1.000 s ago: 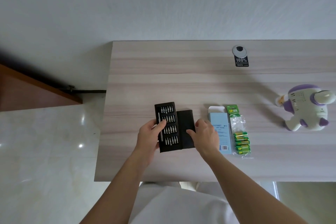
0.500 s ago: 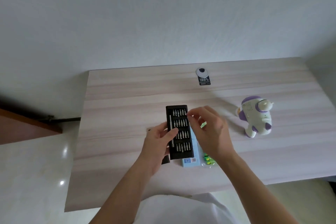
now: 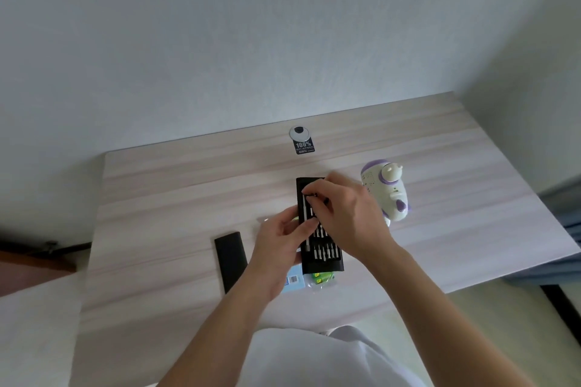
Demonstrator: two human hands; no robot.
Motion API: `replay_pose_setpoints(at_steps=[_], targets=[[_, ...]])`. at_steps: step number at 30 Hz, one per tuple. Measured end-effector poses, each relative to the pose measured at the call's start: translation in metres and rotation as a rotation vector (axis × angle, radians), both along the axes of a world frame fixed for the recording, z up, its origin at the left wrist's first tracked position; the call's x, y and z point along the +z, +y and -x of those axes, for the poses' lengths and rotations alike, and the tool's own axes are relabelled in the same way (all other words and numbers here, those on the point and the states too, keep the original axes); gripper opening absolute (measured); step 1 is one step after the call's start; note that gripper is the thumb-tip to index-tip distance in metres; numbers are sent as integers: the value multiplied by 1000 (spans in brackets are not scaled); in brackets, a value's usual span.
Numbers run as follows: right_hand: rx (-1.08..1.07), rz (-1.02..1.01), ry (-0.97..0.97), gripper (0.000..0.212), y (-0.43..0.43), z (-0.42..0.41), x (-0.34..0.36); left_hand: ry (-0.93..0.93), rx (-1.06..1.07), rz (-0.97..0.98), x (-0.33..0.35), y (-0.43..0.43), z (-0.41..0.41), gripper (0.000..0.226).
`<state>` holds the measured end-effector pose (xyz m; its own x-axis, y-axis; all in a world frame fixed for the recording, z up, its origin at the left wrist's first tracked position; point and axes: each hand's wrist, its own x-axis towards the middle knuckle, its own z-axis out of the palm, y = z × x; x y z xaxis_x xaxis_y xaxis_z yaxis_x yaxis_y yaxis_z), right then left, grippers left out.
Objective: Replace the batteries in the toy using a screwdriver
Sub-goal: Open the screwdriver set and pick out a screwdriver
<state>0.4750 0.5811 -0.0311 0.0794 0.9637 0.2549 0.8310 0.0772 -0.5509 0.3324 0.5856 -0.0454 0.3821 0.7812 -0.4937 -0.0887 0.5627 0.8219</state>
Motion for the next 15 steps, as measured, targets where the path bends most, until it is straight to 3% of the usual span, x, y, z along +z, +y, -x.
replay_pose_setpoints(at_steps=[5,15], targets=[[77,159,-97,16,0,-11,12,16,-8,-9,0,-6,-5,22],[244,356,-88,25,17,-7,26,13,25,-21,1,-6,7,25]])
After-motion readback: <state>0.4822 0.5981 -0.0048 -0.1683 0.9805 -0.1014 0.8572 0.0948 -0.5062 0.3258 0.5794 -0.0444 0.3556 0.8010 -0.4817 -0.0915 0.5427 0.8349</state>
